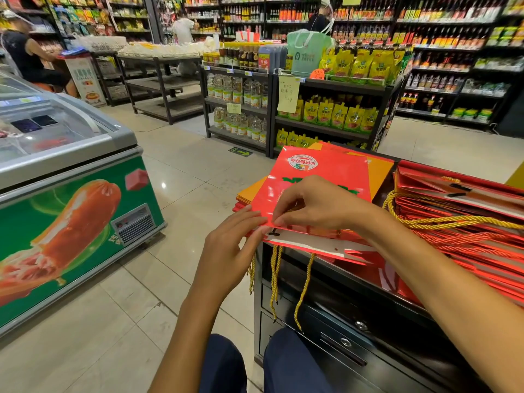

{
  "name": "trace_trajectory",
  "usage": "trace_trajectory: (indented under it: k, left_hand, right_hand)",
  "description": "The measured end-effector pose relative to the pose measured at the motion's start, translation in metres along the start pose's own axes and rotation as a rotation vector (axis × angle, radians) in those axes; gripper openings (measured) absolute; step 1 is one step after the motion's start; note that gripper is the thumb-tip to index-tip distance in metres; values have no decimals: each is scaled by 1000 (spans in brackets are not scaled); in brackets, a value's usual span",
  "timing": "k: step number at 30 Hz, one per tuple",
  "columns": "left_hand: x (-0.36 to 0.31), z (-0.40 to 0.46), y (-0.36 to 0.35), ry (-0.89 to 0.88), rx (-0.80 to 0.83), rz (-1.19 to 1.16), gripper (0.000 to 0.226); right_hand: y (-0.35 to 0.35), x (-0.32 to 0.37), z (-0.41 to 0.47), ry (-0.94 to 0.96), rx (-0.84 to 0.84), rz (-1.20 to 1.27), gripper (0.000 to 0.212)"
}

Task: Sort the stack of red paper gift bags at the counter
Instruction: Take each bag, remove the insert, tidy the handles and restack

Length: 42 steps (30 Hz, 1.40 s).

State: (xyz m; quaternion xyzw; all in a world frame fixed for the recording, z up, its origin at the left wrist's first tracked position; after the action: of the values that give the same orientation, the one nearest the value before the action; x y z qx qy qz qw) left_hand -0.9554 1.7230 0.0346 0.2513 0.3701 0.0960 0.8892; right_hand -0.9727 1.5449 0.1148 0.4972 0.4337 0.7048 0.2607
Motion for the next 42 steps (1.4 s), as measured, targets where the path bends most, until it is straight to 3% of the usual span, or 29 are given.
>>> trace_trajectory:
  k: [3,6,8,12,26,42]
  left_hand:
    - [-7,-2,1,16,-112,-38,25]
    - [-13,-3,3,85,-260,-88,32]
    - [-18,-4,-1,42,-316,-82,26]
    - [-26,-9,-15,-42,-305,37,14]
    - [-35,-3,-26,26,-361,219,24]
    - [-28,-1,-10,-29,-238,40,15]
  right_hand:
    - [3,-6,-12,-36,-18,78,16]
    - [4,-6,-21,-52,-33,-3,30]
    - [2,-4,-22,-44,-75,-45,29]
    - [1,1,-20,-7,-153,-65,25]
    - [3,6,-16,28,-201,-81,19]
    - [3,9,-14,43,-160,-191,27]
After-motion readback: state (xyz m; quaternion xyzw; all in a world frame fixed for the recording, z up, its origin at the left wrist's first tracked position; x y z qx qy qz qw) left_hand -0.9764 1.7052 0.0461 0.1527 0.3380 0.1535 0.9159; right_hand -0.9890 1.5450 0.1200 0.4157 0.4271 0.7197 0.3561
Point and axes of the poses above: each hand's wrist, its own z-axis towards the middle knuckle, its own y-axis out of the back of the hand, x = y × z, the point moved 5 cm from there along z, towards the middle knuckle, and after that the axes turned 2 degrees about y, right-handed, at the moved point
